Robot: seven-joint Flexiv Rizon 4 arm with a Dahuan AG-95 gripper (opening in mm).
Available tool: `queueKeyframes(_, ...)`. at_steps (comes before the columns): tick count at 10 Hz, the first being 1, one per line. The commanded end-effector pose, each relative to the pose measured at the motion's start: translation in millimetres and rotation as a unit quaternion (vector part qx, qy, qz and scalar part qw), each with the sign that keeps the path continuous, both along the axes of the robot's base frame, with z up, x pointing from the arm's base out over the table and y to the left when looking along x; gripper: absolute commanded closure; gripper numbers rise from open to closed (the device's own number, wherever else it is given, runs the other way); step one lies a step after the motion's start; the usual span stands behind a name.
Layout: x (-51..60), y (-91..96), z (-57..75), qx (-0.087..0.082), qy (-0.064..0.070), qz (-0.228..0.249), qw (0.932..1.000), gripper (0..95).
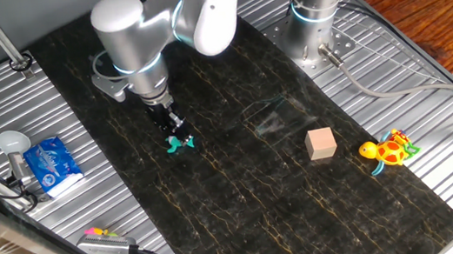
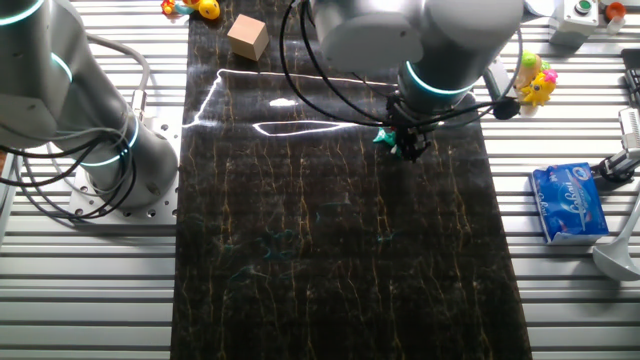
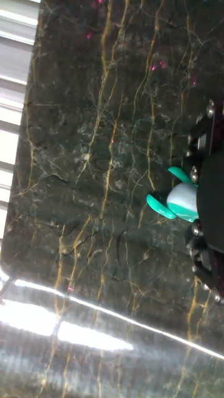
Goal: Grasp the moving object
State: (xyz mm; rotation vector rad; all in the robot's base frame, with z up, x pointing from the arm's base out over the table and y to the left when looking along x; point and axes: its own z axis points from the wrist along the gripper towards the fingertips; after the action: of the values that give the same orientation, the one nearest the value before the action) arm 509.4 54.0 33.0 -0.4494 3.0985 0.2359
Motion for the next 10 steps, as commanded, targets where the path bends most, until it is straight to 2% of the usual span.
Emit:
queueKeyframes(1,0.0,0.4,1.2,0.001,0.001,0.001,1.0000,95.0)
queueKeyframes(6,-3.7,3.0,14.4,-0.003,0.011,0.002,0.9999,95.0)
queueKeyframes(8,-6.9,1.4,25.1,-0.004,0.023,0.006,0.9997,95.0)
queueKeyframes(10,-8.3,-4.7,32.6,-0.004,0.030,0.010,0.9995,95.0)
